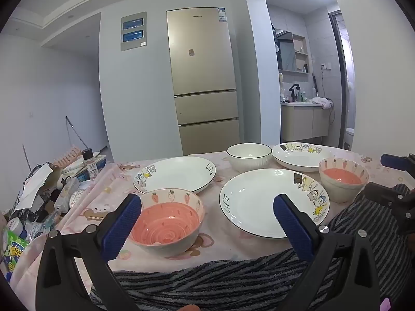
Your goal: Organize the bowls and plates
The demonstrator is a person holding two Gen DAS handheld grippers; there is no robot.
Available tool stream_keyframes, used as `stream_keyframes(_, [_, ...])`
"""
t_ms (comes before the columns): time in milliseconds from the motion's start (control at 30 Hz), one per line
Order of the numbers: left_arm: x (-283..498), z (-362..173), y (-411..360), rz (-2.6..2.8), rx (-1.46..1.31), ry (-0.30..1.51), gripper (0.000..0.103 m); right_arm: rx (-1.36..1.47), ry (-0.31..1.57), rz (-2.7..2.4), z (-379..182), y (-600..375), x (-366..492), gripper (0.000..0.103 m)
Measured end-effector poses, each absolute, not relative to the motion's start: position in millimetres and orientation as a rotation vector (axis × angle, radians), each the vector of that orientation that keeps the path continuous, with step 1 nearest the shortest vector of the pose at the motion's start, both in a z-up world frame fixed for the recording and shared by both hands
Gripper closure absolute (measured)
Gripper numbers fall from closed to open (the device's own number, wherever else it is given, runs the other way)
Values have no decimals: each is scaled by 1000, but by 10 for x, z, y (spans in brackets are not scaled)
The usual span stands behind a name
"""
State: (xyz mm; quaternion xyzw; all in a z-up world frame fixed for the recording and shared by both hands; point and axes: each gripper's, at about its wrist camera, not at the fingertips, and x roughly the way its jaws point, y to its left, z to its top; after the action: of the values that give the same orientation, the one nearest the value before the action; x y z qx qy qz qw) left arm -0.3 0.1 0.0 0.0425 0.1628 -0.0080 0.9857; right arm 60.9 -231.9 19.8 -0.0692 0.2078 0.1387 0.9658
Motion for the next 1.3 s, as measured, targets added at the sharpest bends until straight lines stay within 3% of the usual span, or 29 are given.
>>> stream_keyframes(1300, [10, -15, 14, -35, 70, 337, 0, -120, 387, 280, 221, -2379, 564, 0])
